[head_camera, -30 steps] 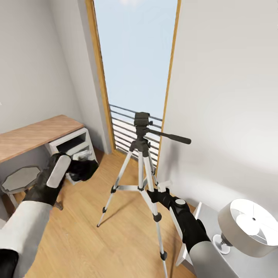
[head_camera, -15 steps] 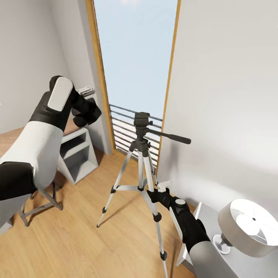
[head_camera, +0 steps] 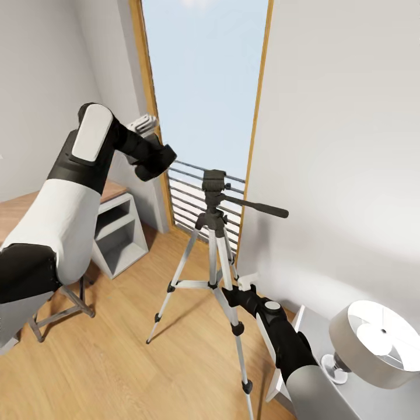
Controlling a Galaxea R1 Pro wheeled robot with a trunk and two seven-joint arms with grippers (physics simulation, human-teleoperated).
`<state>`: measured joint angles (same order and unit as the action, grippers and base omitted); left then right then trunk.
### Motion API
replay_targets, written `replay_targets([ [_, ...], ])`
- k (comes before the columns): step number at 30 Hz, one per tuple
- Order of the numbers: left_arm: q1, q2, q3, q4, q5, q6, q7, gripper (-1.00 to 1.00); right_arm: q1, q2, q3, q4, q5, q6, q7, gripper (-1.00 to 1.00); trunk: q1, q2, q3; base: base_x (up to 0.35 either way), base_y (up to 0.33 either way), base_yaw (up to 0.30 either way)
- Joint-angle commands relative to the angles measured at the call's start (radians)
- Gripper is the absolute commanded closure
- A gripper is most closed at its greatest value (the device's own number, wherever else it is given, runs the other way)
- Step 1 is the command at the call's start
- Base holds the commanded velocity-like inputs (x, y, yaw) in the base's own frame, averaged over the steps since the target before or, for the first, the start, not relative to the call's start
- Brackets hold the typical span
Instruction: Attach the digital camera to the camera tripod in the bedroom.
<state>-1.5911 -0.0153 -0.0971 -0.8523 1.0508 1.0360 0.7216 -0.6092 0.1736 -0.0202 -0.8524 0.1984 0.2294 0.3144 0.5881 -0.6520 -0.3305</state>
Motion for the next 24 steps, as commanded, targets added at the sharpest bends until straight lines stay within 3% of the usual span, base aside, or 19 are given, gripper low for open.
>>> replay_targets([
  [1, -0.001, -0.001, -0.005, -0.008, 0.0, 0.008, -0.015, 1.0, 0.0, 0.001, -0.003, 0.059, 0.01, 0.01, 0.008, 1.0, 0.0, -0.001, -0.002, 0.0, 0.0, 0.0],
  [3, -0.001, -0.002, -0.022, -0.02, 0.012, 0.008, -0.073, 1.0, 0.0, 0.001, -0.003, 0.059, 0.01, 0.01, 0.008, 1.0, 0.0, -0.001, -0.002, 0.0, 0.0, 0.0],
  [7, -0.001, -0.004, -0.061, -0.027, 0.023, 0.008, -0.123, 1.0, 0.0, 0.001, -0.003, 0.059, 0.01, 0.01, 0.005, 1.0, 0.0, -0.001, -0.002, 0.0, 0.0, 0.0],
  [13, 0.001, -0.007, -0.089, -0.039, 0.028, 0.002, -0.144, 1.0, 0.0, 0.001, -0.002, 0.059, 0.01, 0.01, 0.002, 1.0, 0.0, -0.001, -0.002, 0.0, 0.0, 0.0],
  [24, 0.003, -0.01, -0.096, -0.028, 0.022, -0.006, -0.138, 1.0, 0.0, 0.001, -0.001, 0.059, 0.012, 0.011, 0.0, 1.0, 0.0, -0.001, -0.002, 0.0, 0.0, 0.0],
])
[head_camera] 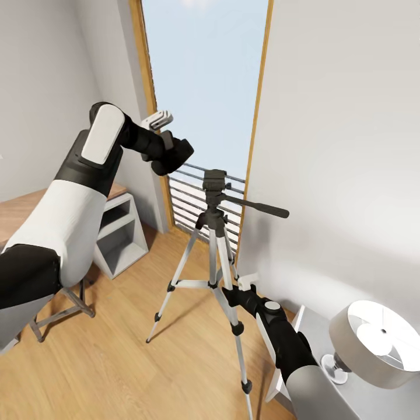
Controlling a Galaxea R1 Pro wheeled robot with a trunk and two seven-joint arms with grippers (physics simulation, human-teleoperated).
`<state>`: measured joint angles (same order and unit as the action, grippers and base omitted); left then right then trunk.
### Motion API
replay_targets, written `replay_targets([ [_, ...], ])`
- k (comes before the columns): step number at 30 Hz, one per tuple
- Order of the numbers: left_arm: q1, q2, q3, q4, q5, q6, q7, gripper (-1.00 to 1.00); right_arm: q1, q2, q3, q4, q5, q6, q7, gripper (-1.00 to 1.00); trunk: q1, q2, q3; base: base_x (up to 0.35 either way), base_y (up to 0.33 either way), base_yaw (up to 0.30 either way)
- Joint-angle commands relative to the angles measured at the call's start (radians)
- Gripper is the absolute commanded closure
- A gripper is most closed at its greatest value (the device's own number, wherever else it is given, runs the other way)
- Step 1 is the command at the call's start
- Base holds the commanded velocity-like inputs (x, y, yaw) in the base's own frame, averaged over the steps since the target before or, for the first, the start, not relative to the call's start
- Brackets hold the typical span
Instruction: Attach the digital camera to the camera tripod in the bedroom.
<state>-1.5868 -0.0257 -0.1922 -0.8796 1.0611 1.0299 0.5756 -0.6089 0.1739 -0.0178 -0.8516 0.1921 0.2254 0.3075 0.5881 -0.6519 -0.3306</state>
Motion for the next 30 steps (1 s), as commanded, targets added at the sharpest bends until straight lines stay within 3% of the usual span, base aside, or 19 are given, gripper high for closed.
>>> replay_targets([
  [1, -0.001, 0.0, -0.001, -0.002, 0.009, 0.0, 0.012, 1.0, 0.0, 0.001, -0.004, 0.059, 0.018, 0.015, 0.007, 1.0, 0.0, -0.001, -0.002, 0.0, 0.0, 0.0],
  [11, -0.002, 0.004, -0.007, -0.014, -0.001, -0.002, 0.063, 1.0, 0.0, 0.001, -0.003, 0.059, 0.019, 0.014, 0.006, 1.0, 0.0, -0.001, -0.002, 0.0, 0.0, 0.0],
  [20, -0.002, 0.005, -0.006, -0.023, 0.015, -0.004, 0.018, 1.0, 0.0, 0.001, -0.004, 0.059, 0.02, 0.014, 0.005, 1.0, 0.0, -0.001, -0.002, 0.0, 0.0, 0.0],
  [23, -0.002, 0.02, -0.004, -0.015, 0.016, -0.003, -0.092, 1.0, 0.0, 0.001, -0.004, 0.059, 0.02, 0.014, 0.006, 1.0, 0.0, -0.001, -0.002, 0.0, 0.0, 0.0],
  [24, -0.002, 0.071, -0.006, -0.013, 0.011, -0.007, -0.266, 1.0, 0.0, 0.001, -0.004, 0.059, 0.021, 0.015, 0.006, 1.0, 0.0, -0.001, -0.002, 0.0, 0.0, 0.0],
  [27, -0.002, 0.114, -0.008, -0.012, 0.005, -0.035, -0.402, 1.0, 0.0, 0.001, -0.004, 0.059, 0.021, 0.014, 0.007, 1.0, 0.0, -0.001, -0.002, 0.0, 0.0, 0.0],
  [28, -0.002, 0.139, -0.009, -0.009, -0.005, -0.078, -0.482, 1.0, 0.0, 0.001, -0.004, 0.059, 0.021, 0.014, 0.006, 1.0, 0.0, -0.001, -0.002, 0.0, 0.0, 0.0],
  [30, -0.002, 0.16, -0.01, -0.007, -0.021, -0.137, -0.551, 1.0, 0.0, 0.001, -0.004, 0.059, 0.021, 0.014, 0.006, 1.0, 0.0, -0.001, -0.002, 0.0, 0.0, 0.0],
])
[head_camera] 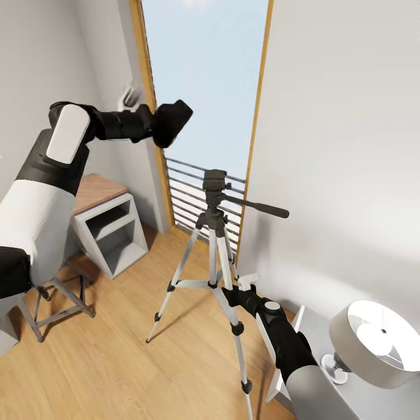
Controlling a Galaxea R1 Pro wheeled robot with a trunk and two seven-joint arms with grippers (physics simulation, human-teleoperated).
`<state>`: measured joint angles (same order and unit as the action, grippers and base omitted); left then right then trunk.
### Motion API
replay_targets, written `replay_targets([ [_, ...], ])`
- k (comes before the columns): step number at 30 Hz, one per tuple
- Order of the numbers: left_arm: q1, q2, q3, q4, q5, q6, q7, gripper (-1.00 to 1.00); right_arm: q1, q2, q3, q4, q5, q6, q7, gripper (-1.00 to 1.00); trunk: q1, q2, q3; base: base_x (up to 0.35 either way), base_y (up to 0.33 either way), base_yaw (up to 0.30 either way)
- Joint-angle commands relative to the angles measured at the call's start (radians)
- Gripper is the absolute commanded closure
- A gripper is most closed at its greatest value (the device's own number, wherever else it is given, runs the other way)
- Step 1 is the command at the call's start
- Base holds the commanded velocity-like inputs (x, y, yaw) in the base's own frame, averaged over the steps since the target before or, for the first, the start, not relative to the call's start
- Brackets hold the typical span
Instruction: Attach the digital camera to the camera tripod in the bedroom.
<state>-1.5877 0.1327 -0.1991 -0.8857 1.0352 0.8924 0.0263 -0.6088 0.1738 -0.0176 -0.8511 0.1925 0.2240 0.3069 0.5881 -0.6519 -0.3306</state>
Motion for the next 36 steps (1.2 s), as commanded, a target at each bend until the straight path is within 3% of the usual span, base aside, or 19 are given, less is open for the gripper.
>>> replay_targets([
  [1, 0.001, 0.035, -0.004, 0.006, -0.065, -0.152, -0.124, 1.0, 0.0, 0.001, -0.004, 0.058, 0.02, 0.015, 0.006, 1.0, 0.0, -0.001, -0.002, 0.0, 0.0, 0.0],
  [6, 0.01, 0.047, -0.003, 0.011, -0.107, -0.255, -0.206, 1.0, 0.0, 0.001, -0.004, 0.058, 0.02, 0.015, 0.007, 1.0, 0.0, -0.001, -0.002, 0.0, 0.0, 0.0],
  [13, 0.018, 0.043, -0.007, 0.008, -0.121, -0.278, -0.236, 1.0, 0.0, 0.001, -0.004, 0.058, 0.021, 0.015, 0.007, 1.0, 0.0, -0.001, -0.002, 0.0, 0.0, 0.0],
  [17, 0.02, 0.029, -0.032, -0.001, -0.131, -0.28, -0.239, 1.0, 0.0, 0.001, -0.004, 0.058, 0.021, 0.015, 0.007, 1.0, 0.0, -0.001, -0.002, 0.0, 0.0, 0.0],
  [19, 0.02, 0.025, -0.054, -0.007, -0.136, -0.282, -0.239, 1.0, 0.0, 0.001, -0.004, 0.058, 0.021, 0.015, 0.008, 1.0, 0.0, -0.001, -0.002, 0.0, 0.0, 0.0],
  [22, 0.021, 0.023, -0.125, -0.022, -0.155, -0.285, -0.239, 1.0, 0.0, 0.001, -0.004, 0.058, 0.021, 0.015, 0.008, 1.0, 0.0, -0.001, -0.002, 0.0, 0.0, 0.0],
  [24, 0.02, 0.023, -0.192, -0.036, -0.176, -0.289, -0.24, 1.0, 0.0, 0.001, -0.004, 0.058, 0.021, 0.015, 0.008, 1.0, 0.0, -0.001, -0.002, 0.0, 0.0, 0.0],
  [25, 0.02, 0.026, -0.277, -0.039, -0.214, -0.292, -0.246, 1.0, 0.0, 0.001, -0.004, 0.058, 0.02, 0.015, 0.007, 1.0, 0.0, -0.001, -0.002, 0.0, 0.0, 0.0],
  [27, 0.02, 0.029, -0.323, -0.038, -0.252, -0.294, -0.273, 1.0, 0.0, 0.001, -0.004, 0.058, 0.02, 0.015, 0.007, 1.0, 0.0, -0.001, -0.002, 0.0, 0.0, 0.0],
  [31, 0.02, 0.031, -0.353, -0.036, -0.319, -0.298, -0.354, 1.0, 0.0, 0.001, -0.004, 0.058, 0.019, 0.015, 0.007, 1.0, 0.0, -0.001, -0.002, 0.0, 0.0, 0.0],
  [32, 0.02, 0.032, -0.36, -0.036, -0.363, -0.3, -0.406, 1.0, 0.0, 0.001, -0.004, 0.058, 0.019, 0.015, 0.007, 1.0, 0.0, -0.001, -0.002, 0.0, 0.0, 0.0],
  [36, 0.02, 0.034, -0.367, -0.036, -0.475, -0.306, -0.511, 1.0, 0.0, 0.001, -0.004, 0.058, 0.019, 0.015, 0.007, 1.0, 0.0, -0.001, -0.002, 0.0, 0.0, 0.0],
])
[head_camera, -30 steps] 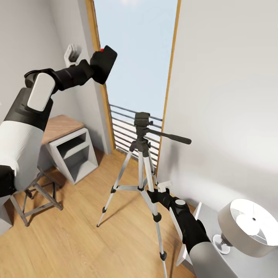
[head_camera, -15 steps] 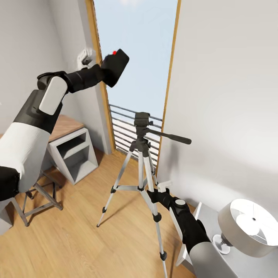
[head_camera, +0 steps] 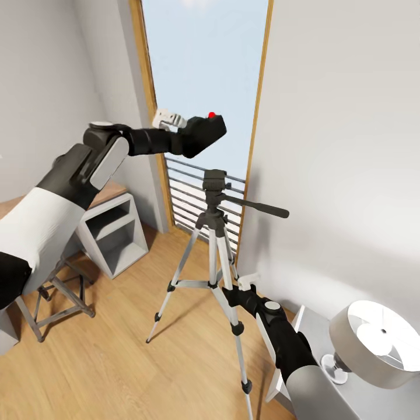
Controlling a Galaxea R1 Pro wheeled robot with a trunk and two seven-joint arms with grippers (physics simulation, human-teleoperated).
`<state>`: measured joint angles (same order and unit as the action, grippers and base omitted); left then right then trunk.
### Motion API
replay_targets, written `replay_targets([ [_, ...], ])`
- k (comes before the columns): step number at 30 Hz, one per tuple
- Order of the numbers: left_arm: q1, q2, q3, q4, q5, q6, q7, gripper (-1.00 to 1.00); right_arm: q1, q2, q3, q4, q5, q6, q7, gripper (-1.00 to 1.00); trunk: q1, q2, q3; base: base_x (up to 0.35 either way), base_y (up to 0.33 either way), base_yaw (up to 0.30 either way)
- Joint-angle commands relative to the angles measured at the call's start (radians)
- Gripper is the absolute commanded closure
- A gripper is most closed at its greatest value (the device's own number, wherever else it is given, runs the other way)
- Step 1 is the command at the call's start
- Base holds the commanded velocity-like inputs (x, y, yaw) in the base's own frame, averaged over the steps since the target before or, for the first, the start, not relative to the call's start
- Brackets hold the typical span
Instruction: Attach the digital camera to the camera tripod in the bedroom.
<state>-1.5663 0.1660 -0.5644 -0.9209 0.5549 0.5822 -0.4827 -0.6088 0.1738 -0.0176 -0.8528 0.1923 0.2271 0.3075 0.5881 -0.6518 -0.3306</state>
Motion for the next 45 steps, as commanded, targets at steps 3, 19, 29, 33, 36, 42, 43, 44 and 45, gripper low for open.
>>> replay_targets([
  [3, -0.001, 0.002, -0.002, -0.005, -0.116, -0.004, -0.088, 1.0, 0.0, 0.001, -0.004, 0.06, 0.019, 0.012, 0.007, 1.0, 0.0, -0.001, -0.002, 0.0, 0.0, 0.0],
  [19, -0.008, -0.001, 0.007, 0.016, -0.305, -0.054, -0.186, 1.0, 0.0, 0.001, -0.004, 0.06, 0.018, 0.011, 0.007, 1.0, 0.0, -0.001, -0.002, 0.0, 0.0, 0.0],
  [29, -0.044, -0.01, 0.008, 0.168, -0.365, -0.149, -0.298, 1.0, 0.0, 0.001, -0.005, 0.06, 0.019, 0.011, 0.005, 1.0, 0.0, -0.001, -0.002, 0.0, 0.0, 0.0],
  [33, -0.052, -0.011, 0.008, 0.241, -0.366, -0.242, -0.356, 1.0, 0.0, 0.001, -0.004, 0.06, 0.02, 0.011, 0.007, 1.0, 0.0, -0.001, -0.002, 0.0, 0.0, 0.0],
  [36, -0.058, -0.015, 0.009, 0.293, -0.364, -0.303, -0.413, 1.0, 0.0, 0.001, -0.004, 0.06, 0.021, 0.011, 0.008, 1.0, 0.0, -0.001, -0.002, 0.0, 0.0, 0.0],
  [42, -0.059, -0.017, 0.01, 0.318, -0.343, -0.405, -0.476, 1.0, 0.0, 0.001, -0.004, 0.06, 0.021, 0.011, 0.008, 1.0, 0.0, -0.001, -0.002, 0.0, 0.0, 0.0],
  [43, -0.06, -0.018, 0.01, 0.318, -0.338, -0.408, -0.48, 1.0, 0.0, 0.001, -0.004, 0.06, 0.021, 0.011, 0.008, 1.0, 0.0, -0.001, -0.002, 0.0, 0.0, 0.0],
  [44, -0.06, -0.018, 0.01, 0.319, -0.327, -0.413, -0.488, 1.0, 0.0, 0.001, -0.004, 0.06, 0.02, 0.011, 0.008, 1.0, 0.0, -0.001, -0.002, 0.0, 0.0, 0.0],
  [45, -0.06, -0.017, 0.01, 0.32, -0.32, -0.414, -0.492, 1.0, 0.0, 0.001, -0.004, 0.06, 0.02, 0.011, 0.008, 1.0, 0.0, -0.001, -0.002, 0.0, 0.0, 0.0],
])
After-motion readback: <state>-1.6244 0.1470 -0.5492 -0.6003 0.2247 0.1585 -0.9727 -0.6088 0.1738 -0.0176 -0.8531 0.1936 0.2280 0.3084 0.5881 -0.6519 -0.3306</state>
